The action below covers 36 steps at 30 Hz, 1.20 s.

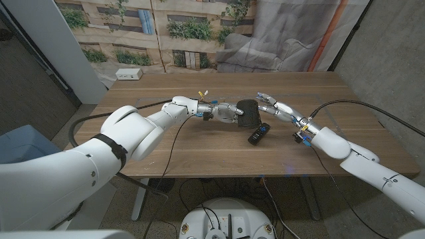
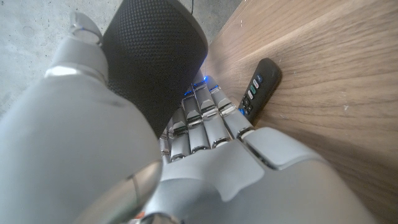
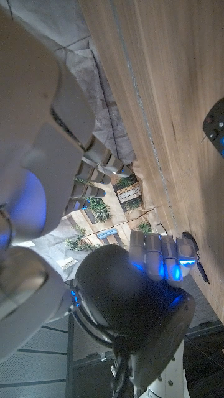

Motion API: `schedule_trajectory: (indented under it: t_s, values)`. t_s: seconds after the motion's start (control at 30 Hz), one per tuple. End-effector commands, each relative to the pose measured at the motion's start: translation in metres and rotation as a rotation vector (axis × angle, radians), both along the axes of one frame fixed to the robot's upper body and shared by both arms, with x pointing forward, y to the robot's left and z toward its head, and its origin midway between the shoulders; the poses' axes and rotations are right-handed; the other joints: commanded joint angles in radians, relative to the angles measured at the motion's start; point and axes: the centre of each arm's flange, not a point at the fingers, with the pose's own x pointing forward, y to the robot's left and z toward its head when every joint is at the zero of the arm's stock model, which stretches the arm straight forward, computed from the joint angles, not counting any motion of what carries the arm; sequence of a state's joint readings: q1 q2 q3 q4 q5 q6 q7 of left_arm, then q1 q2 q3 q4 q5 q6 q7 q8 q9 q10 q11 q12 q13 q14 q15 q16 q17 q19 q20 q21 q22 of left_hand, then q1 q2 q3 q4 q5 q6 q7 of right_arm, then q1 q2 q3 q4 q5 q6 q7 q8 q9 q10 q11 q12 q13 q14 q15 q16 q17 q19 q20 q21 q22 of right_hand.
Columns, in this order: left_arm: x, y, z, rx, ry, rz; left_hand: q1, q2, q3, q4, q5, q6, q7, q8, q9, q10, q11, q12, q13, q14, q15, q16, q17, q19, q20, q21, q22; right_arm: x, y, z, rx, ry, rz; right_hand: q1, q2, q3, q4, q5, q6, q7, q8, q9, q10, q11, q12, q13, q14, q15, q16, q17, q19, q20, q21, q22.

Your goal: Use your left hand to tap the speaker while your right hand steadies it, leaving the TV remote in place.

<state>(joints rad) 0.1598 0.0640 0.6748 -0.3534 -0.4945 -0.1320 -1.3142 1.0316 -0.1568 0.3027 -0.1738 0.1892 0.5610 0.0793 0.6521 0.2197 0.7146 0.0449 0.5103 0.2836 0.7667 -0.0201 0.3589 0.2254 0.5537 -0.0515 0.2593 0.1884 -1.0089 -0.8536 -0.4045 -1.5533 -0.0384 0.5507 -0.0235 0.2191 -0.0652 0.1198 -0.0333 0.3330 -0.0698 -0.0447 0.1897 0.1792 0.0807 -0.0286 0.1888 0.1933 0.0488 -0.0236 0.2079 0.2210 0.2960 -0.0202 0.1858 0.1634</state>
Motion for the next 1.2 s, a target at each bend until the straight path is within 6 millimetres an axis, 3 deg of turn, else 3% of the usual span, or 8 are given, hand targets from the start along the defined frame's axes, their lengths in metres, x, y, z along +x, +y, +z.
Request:
schedule_trajectory:
  t_s: [0.03,1.2]
  values:
    - [-0.001,-0.002,0.000,0.003,0.000,-0.004,0.129,0.238,0.011,0.002,0.004,0.183,-0.157,0.352,0.027,0.298,-0.256,0.005,0.198,0.073,-0.213,0.003,0.001,0.011,-0.087,0.005,0.003,0.004,-0.003,-0.002,0.005,0.010,-0.004,-0.001,0.010,-0.002,0.001,0.005,0.001,-0.001,0.009,0.002,0.005,0.001,0.004,0.001,0.002,-0.004,0.010,0.004,0.010,0.001,0.002,0.003]
    - [0.000,-0.005,-0.002,0.005,-0.005,0.000,0.129,0.238,0.011,0.002,0.004,0.183,-0.157,0.352,0.027,0.298,-0.256,0.005,0.198,0.074,-0.213,0.003,0.001,0.011,-0.087,0.005,0.003,-0.001,0.010,0.002,-0.006,-0.014,0.035,-0.007,0.008,-0.012,0.002,0.011,-0.001,0.000,0.008,0.002,0.002,0.004,0.003,0.001,0.002,-0.001,0.011,0.007,0.014,0.003,0.002,0.003]
